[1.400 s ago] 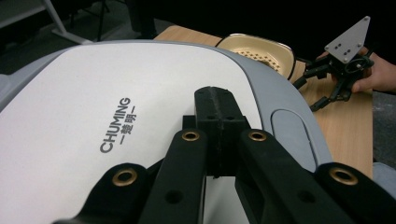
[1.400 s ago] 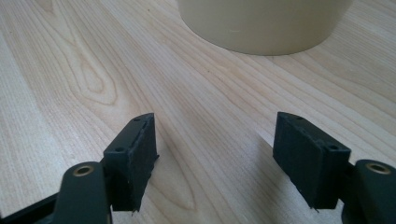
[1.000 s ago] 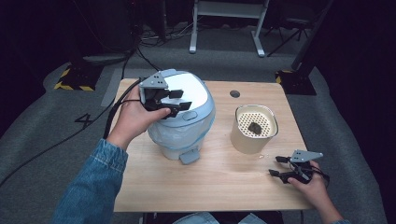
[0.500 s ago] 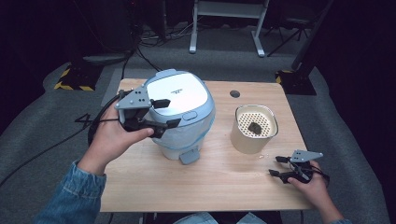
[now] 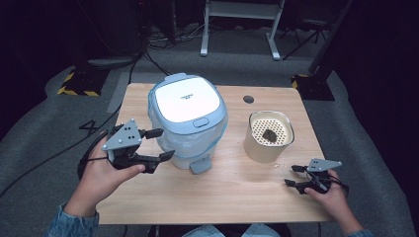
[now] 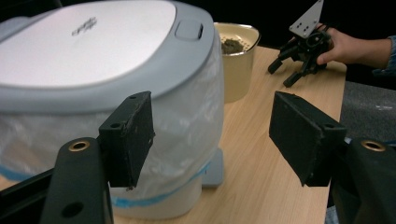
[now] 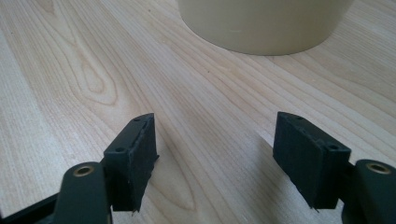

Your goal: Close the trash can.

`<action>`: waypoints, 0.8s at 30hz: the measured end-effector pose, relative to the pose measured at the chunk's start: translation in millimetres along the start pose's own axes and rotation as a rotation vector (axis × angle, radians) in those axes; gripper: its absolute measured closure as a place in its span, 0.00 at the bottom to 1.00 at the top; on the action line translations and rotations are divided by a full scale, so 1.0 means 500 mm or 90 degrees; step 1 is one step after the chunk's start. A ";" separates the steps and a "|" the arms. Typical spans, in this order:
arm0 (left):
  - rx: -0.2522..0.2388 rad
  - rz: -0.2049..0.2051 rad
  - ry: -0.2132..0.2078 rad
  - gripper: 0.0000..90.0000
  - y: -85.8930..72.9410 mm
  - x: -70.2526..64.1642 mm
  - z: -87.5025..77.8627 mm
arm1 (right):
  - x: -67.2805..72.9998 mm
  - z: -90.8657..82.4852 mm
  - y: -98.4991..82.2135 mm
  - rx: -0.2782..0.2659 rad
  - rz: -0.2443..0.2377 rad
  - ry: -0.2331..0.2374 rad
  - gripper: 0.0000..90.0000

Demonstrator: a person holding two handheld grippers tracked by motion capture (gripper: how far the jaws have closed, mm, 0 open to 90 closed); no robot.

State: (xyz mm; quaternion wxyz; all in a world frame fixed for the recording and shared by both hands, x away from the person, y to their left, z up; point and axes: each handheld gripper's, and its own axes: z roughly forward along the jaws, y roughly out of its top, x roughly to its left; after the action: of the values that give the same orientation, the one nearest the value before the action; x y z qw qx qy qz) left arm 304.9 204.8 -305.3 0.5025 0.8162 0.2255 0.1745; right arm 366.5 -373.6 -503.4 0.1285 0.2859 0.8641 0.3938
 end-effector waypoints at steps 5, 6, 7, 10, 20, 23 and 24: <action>0.005 -0.020 0.025 0.35 -0.048 -0.004 -0.006 | 0.000 0.000 0.000 0.000 0.001 0.000 0.34; 0.005 -0.024 0.028 0.35 -0.058 -0.005 -0.005 | 0.000 0.000 0.000 0.000 0.001 0.000 0.34; 0.008 -0.030 0.031 0.35 -0.071 -0.006 -0.003 | 0.000 0.000 0.000 0.000 0.000 0.000 0.34; 0.008 -0.043 0.036 0.35 -0.097 -0.007 0.002 | 0.000 0.000 0.000 0.000 0.000 0.000 0.34; 0.007 -0.074 0.009 0.36 -0.207 -0.012 0.043 | -0.002 0.001 0.001 0.000 -0.002 0.003 0.34; 0.022 -0.081 0.014 0.36 -0.234 -0.008 0.055 | -0.001 0.001 0.001 0.001 -0.003 0.002 0.34; 0.025 -0.086 0.015 0.35 -0.243 -0.006 0.059 | -0.001 0.001 0.001 0.001 -0.003 0.001 0.34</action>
State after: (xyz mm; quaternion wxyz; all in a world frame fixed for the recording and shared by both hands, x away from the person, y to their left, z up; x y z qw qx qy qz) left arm 294.0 228.9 -427.4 0.4943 0.8066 0.2896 0.1456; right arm 367.2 -373.2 -503.3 0.1283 0.2838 0.8650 0.3933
